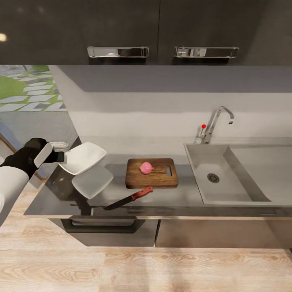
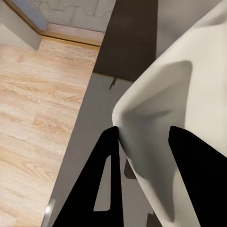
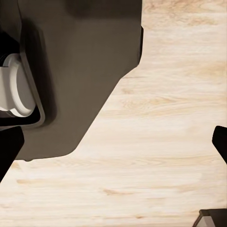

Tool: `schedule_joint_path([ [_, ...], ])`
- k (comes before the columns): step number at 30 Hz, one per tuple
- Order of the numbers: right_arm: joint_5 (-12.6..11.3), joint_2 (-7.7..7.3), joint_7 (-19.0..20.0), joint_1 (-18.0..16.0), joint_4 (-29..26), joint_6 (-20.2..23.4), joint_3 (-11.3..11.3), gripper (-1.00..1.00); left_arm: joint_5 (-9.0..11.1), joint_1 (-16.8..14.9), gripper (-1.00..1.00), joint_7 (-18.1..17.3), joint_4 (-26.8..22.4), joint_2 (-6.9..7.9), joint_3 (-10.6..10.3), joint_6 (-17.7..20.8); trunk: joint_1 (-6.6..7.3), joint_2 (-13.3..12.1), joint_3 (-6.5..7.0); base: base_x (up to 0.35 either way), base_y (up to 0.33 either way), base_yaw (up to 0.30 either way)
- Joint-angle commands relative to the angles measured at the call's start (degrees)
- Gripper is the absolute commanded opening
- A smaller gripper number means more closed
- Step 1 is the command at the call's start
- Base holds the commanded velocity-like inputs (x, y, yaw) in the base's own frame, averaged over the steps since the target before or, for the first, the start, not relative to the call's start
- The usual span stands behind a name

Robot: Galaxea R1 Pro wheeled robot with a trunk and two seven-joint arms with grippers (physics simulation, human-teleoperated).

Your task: In the kitchen, take the Vidalia onion out of the sink, dice it on the chopping board with the paring knife, put the diced onion into the bowl on the countertop, then place both the paring knife and the chopping board into the sink.

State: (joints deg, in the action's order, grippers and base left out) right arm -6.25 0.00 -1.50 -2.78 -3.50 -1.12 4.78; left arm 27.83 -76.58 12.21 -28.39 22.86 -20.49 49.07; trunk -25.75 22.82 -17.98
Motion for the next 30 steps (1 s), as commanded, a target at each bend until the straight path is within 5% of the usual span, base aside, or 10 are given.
schedule_joint_path([
  [1, -0.6, 0.0, -0.2, 0.0, 0.0, -0.1, 0.5, 1.0, 0.6, -0.1, -1.0, 0.4, -0.1, 0.08, -0.4, 0.1, -0.03, 0.1, -0.1, 0.0, 0.0, 0.0],
  [30, -0.6, 0.0, -0.3, 0.0, 0.0, 0.0, 0.4, 1.0, 0.6, 0.0, -1.0, 0.4, 0.1, 0.16, -0.4, 0.1, -0.03, 0.1, -1.31, 0.0, 0.0, 0.0],
])
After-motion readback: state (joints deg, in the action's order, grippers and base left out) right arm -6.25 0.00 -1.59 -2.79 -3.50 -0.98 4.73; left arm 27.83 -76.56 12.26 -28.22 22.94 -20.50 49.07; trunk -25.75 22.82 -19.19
